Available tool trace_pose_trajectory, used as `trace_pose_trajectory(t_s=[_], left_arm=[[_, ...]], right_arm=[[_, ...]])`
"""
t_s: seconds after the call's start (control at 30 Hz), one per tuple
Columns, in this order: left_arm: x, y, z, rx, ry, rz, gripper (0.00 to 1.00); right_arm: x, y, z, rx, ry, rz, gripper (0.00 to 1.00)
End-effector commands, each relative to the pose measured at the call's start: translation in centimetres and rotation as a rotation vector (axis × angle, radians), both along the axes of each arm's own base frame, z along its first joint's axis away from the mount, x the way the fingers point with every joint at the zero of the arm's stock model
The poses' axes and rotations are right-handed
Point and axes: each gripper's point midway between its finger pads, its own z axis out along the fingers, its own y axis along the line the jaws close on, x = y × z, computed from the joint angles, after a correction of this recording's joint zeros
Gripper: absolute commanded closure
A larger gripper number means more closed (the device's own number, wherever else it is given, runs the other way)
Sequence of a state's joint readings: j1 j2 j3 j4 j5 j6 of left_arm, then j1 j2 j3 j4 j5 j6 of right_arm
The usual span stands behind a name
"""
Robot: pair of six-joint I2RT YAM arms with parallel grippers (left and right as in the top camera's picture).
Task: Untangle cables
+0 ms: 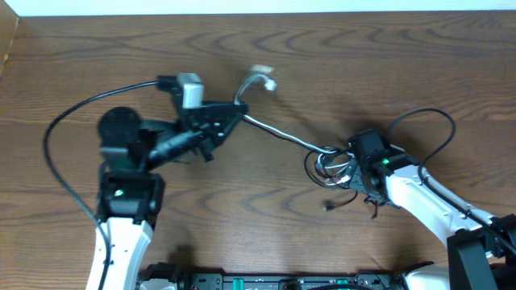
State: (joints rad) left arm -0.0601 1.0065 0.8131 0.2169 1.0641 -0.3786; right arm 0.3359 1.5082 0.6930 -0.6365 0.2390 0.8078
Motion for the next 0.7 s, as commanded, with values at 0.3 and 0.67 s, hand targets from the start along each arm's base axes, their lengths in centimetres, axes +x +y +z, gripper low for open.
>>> trace_pose_trajectory(t_s=[0.3, 0.67], left_arm=[[2.0, 8.8, -0.6, -0.016, 0.088, 0.298, 0.92], [3.2, 12.0, -2.4, 0.008, 0.126, 0.393, 0.92]], right_arm=[[-0.5, -6.1, -0.1, -0.048, 0.016, -0.268, 0.01], [-1.2, -9.3, -0.6, 0.080, 0.051, -0.421, 0.01]])
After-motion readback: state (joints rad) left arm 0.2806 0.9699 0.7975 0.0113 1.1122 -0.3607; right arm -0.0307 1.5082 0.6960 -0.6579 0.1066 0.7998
